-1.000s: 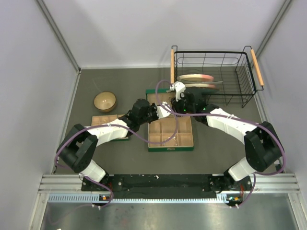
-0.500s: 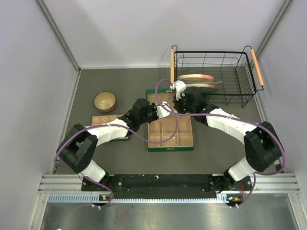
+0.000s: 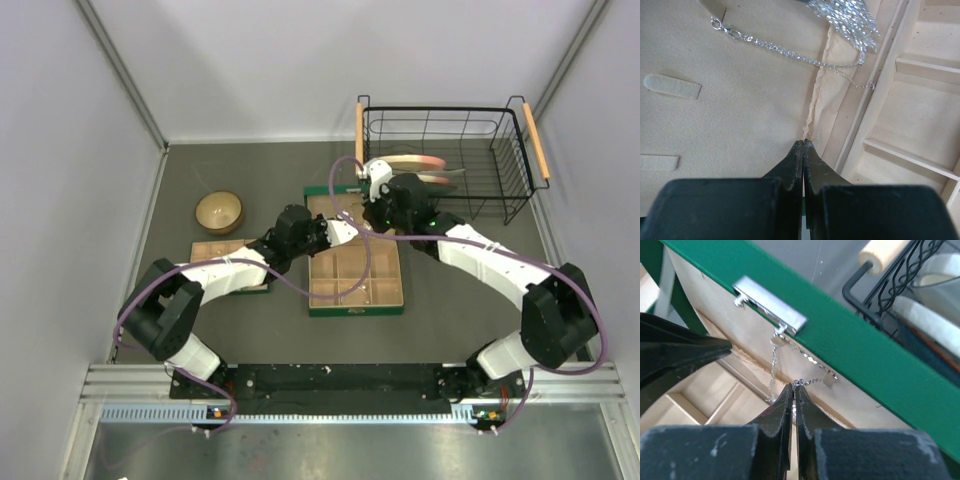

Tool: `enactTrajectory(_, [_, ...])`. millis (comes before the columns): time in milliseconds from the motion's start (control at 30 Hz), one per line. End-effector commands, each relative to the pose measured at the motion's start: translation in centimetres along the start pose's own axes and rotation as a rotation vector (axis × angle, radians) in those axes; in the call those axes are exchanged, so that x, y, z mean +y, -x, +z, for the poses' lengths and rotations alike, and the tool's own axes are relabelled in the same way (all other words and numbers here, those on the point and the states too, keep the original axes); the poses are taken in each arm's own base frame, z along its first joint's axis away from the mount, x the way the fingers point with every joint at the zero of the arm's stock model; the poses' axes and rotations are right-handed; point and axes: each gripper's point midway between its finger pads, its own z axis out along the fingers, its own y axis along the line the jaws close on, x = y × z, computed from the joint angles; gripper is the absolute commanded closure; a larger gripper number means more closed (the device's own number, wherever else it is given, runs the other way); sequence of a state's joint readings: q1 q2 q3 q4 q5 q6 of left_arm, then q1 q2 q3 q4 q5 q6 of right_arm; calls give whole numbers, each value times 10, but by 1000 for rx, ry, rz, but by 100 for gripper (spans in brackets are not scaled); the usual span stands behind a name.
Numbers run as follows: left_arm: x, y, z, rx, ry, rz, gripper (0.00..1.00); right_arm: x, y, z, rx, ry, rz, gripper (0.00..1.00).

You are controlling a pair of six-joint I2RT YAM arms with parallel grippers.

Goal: Organize the mixed jewelry

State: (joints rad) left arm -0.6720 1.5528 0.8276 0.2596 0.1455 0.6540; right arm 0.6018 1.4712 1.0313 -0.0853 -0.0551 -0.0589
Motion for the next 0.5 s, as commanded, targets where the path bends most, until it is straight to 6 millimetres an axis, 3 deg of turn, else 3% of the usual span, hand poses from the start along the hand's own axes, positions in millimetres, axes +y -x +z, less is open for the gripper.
enactTrajectory(0, [-7,25,-2,-70,-67,-7,100,6,55,-22,-130,20,-9,100])
enactTrajectory(467, [-20,26,-3,-69,-141,-20,100,3,75,-21,-163,16,-48,100])
